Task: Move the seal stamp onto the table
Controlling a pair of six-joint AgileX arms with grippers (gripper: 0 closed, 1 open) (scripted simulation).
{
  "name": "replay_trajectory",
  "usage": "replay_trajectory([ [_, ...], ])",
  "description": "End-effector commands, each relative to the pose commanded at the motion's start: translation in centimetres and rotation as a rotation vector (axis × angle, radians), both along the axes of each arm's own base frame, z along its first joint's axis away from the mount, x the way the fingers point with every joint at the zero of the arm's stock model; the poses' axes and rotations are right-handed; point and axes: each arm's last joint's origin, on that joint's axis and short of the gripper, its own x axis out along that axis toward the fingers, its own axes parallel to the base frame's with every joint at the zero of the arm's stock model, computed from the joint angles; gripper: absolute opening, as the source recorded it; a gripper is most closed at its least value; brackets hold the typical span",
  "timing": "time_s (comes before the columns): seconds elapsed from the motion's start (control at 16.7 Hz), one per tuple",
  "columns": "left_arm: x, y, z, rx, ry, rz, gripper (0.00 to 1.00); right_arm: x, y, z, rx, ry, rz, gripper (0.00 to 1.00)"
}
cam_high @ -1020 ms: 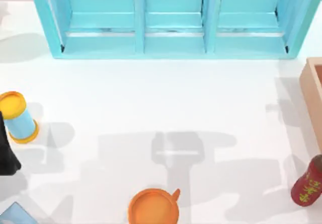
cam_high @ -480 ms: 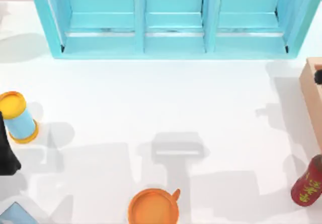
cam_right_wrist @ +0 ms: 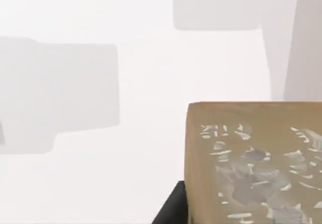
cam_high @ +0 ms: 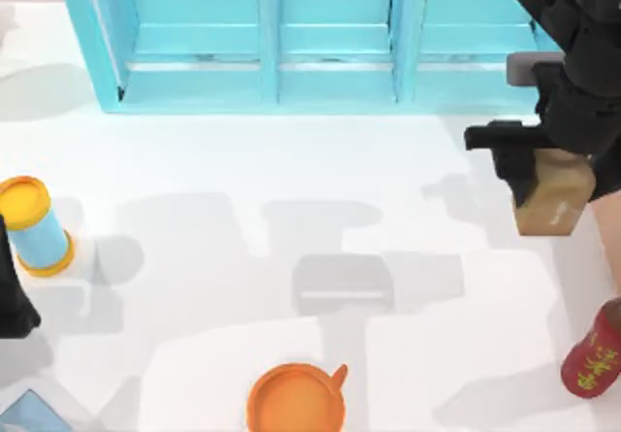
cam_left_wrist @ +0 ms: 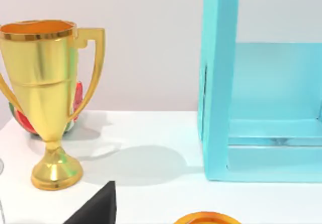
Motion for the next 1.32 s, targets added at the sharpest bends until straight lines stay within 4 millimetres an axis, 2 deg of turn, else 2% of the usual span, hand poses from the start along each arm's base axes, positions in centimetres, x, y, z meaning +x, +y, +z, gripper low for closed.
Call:
replay_trajectory([
  [0.18,0.0,0.0,0.0,0.000,0.000,0.000,1.00,1.7,3.4,-3.2,0.002,-0.007,0.000,0.00],
  [0.3,0.0,0.0,0.0,0.000,0.000,0.000,1.00,2.1,4.5,-4.1,0.006,-0.016,0.000,0.00],
  [0.6,0.0,0.0,0.0,0.000,0.000,0.000,1.00,2.1,4.3,-4.3,0.005,-0.010,-0.005,0.00],
  [1.02,0.0,0.0,0.0,0.000,0.000,0.000,1.00,2.1,4.6,-8.5,0.007,-0.017,0.000,0.00],
  [1.2,0.0,0.0,0.0,0.000,0.000,0.000,1.00,2.1,4.6,-8.6,0.006,-0.016,0.000,0.00],
  [1.32,0.0,0.0,0.0,0.000,0.000,0.000,1.00,2.1,4.6,-8.6,0.006,-0.016,0.000,0.15],
])
